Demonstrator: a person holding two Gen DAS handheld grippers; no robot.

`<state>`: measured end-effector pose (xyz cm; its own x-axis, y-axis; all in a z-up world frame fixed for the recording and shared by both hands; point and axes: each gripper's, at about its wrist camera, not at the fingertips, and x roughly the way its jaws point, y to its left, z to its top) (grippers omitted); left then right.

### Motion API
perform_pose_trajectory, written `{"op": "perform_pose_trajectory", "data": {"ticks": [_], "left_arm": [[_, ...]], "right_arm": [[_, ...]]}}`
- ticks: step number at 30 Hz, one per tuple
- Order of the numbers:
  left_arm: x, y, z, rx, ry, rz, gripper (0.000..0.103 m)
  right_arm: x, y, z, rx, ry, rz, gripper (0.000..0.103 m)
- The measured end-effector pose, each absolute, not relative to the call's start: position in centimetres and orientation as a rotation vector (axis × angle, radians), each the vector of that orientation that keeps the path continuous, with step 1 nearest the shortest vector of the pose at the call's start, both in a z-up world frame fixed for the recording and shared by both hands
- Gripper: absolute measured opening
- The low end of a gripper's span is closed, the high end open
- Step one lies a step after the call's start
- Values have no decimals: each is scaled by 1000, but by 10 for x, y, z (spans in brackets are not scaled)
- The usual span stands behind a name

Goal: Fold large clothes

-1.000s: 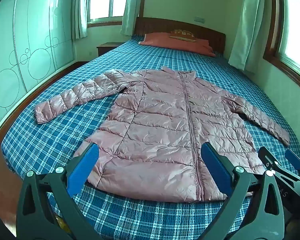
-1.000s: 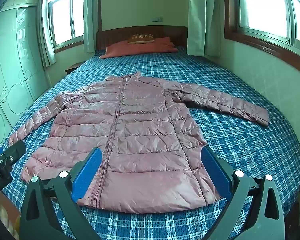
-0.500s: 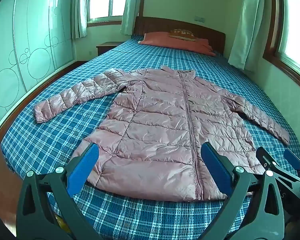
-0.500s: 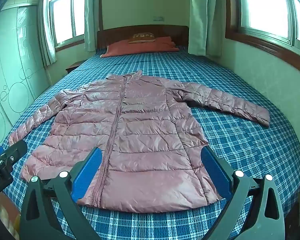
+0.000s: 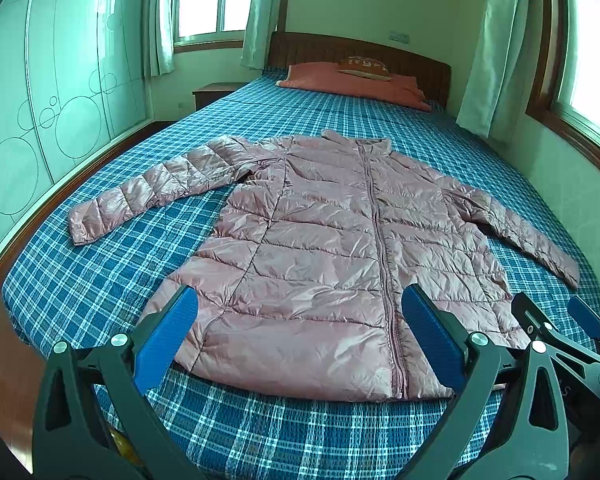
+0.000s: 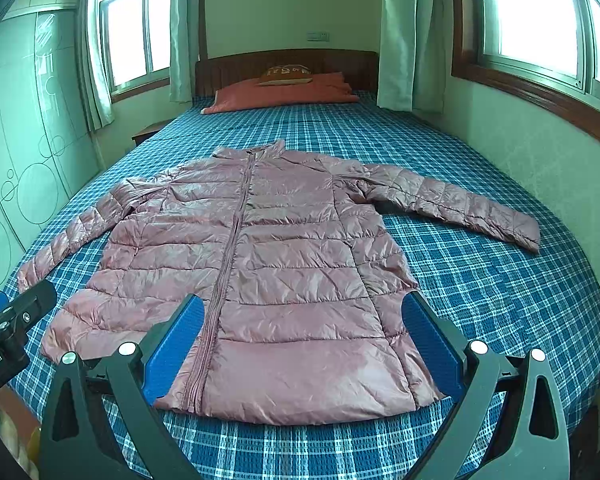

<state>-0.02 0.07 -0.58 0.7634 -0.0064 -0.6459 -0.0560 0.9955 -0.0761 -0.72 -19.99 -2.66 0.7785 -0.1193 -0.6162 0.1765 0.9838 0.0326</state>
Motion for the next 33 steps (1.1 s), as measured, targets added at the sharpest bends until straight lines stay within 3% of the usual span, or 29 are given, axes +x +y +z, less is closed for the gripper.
{"op": "perform_pose_trajectory", "data": {"ticks": [33], "left_arm": [[-3,0,-10,-90,709,25,101]], "right_arm": [[-5,-196,-30,87,666,-157,98]]}}
